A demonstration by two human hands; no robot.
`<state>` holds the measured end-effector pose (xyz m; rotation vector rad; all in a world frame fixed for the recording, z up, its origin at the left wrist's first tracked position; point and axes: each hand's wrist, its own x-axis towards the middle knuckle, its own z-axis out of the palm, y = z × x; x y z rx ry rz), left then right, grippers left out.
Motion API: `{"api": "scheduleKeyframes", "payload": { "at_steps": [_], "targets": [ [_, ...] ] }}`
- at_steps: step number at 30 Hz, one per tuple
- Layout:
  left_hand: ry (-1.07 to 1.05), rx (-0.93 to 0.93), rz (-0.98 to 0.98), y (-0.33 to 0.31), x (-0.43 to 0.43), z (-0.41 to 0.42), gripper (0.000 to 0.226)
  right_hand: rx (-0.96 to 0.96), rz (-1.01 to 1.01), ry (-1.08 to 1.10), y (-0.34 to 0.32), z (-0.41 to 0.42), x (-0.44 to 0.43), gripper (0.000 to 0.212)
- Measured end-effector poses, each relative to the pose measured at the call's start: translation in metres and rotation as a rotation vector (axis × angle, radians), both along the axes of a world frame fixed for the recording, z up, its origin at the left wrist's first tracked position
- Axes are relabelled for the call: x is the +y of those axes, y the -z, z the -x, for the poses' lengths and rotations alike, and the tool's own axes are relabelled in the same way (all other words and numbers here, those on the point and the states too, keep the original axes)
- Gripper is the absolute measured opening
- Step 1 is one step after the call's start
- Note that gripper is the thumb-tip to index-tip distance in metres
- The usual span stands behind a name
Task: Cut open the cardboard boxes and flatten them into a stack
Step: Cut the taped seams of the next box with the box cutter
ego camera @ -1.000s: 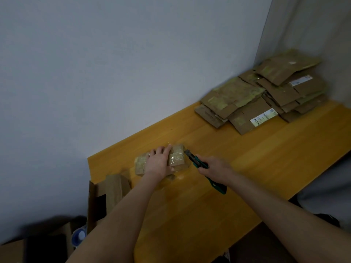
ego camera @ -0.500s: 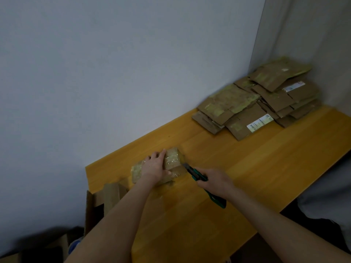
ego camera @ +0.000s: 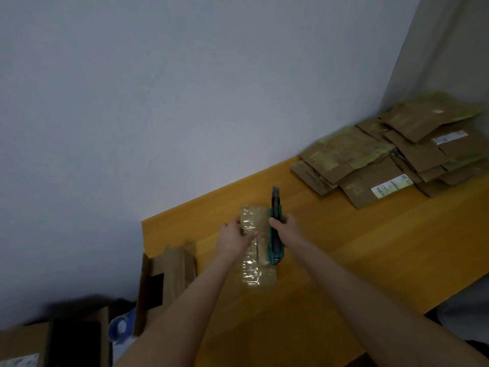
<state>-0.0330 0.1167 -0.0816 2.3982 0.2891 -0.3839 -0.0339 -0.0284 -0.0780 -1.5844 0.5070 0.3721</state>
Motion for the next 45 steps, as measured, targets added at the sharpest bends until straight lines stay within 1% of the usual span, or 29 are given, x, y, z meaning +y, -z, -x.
{"api": "scheduleKeyframes", "payload": {
  "at_steps": [2, 4, 6, 7, 9, 10, 11, 13, 16, 18, 21, 25, 27, 30, 33, 35, 36, 37, 38, 40, 41, 43, 45],
  "targets": [
    [-0.066, -0.05, 0.069, -0.002, 0.004, 0.002, 0.046, -0.009, 0.035, -0.025, 0.0, -0.006, 0.003, 0.021],
    [-0.135, -0.093, 0.093, -0.005, 0.006, 0.005, 0.035, -0.03, 0.064, -0.07, 0.0, -0.01, 0.008, 0.017],
    [-0.204, -0.182, 0.056, -0.012, 0.006, 0.005, 0.038, -0.074, 0.098, -0.093, -0.003, -0.015, 0.014, 0.015],
    [-0.22, -0.243, 0.045, -0.017, 0.007, 0.004, 0.042, -0.098, 0.118, -0.099, -0.004, -0.017, 0.017, 0.015],
    [-0.153, -0.313, -0.016, -0.024, 0.01, -0.002, 0.061, -0.13, 0.149, -0.118, -0.005, -0.02, 0.02, 0.015],
    [-0.09, -0.301, -0.074, -0.025, 0.011, -0.005, 0.067, -0.136, 0.159, -0.129, -0.004, -0.021, 0.022, 0.015],
    [-0.039, -0.276, -0.127, -0.027, 0.012, -0.008, 0.067, -0.141, 0.164, -0.134, -0.004, -0.023, 0.023, 0.015],
    [-0.004, -0.238, -0.164, -0.027, 0.013, -0.011, 0.063, -0.148, 0.169, -0.127, -0.003, -0.024, 0.024, 0.015],
    [-0.006, -0.264, -0.199, -0.024, 0.008, -0.012, 0.059, -0.153, 0.183, -0.088, -0.002, -0.024, 0.022, 0.016],
    [0.001, -0.29, -0.244, -0.023, 0.005, -0.013, 0.055, -0.161, 0.246, -0.074, 0.0, -0.02, 0.017, 0.017],
    [-0.016, -0.289, -0.264, -0.023, 0.004, -0.015, 0.046, -0.163, 0.338, -0.086, 0.001, -0.008, 0.007, 0.023],
    [-0.018, -0.324, -0.248, -0.021, 0.002, -0.014, 0.032, -0.216, 0.421, -0.16, -0.002, 0.018, -0.001, 0.025],
    [0.012, -0.345, -0.236, -0.02, -0.001, -0.013, 0.027, -0.256, 0.52, -0.242, -0.006, 0.031, -0.002, 0.033],
    [0.042, -0.352, -0.219, -0.02, -0.004, -0.014, 0.023, -0.341, 0.665, -0.366, -0.014, 0.042, -0.003, 0.04],
    [0.04, -0.355, -0.22, -0.018, -0.007, -0.015, 0.02, -0.429, 0.815, -0.42, -0.021, 0.044, -0.005, 0.048],
    [0.029, -0.353, -0.222, -0.017, -0.007, -0.015, 0.02, -0.423, 0.86, -0.494, -0.02, 0.043, -0.005, 0.051],
    [0.022, -0.349, -0.223, -0.016, -0.007, -0.015, 0.021, -0.385, 0.812, -0.494, -0.02, 0.043, -0.005, 0.047],
    [0.013, -0.344, -0.224, -0.015, -0.006, -0.015, 0.022, -0.317, 0.681, -0.438, -0.019, 0.043, -0.005, 0.041],
    [0.004, -0.338, -0.223, -0.015, -0.005, -0.015, 0.023, -0.219, 0.481, -0.332, -0.018, 0.042, -0.005, 0.035],
    [-0.009, -0.336, -0.22, -0.015, -0.004, -0.016, 0.024, 0.019, 0.052, -0.093, -0.014, 0.041, -0.006, 0.029],
    [-0.011, -0.336, -0.218, -0.015, -0.003, -0.016, 0.024, 0.123, -0.116, -0.002, -0.014, 0.041, -0.007, 0.028],
    [-0.012, -0.339, -0.206, -0.014, -0.001, -0.016, 0.024, 0.253, -0.315, 0.114, -0.014, 0.04, -0.01, 0.024],
    [-0.007, -0.346, -0.193, -0.012, -0.001, -0.015, 0.023, 0.284, -0.398, 0.159, -0.013, 0.038, -0.013, 0.022]
  ]
}}
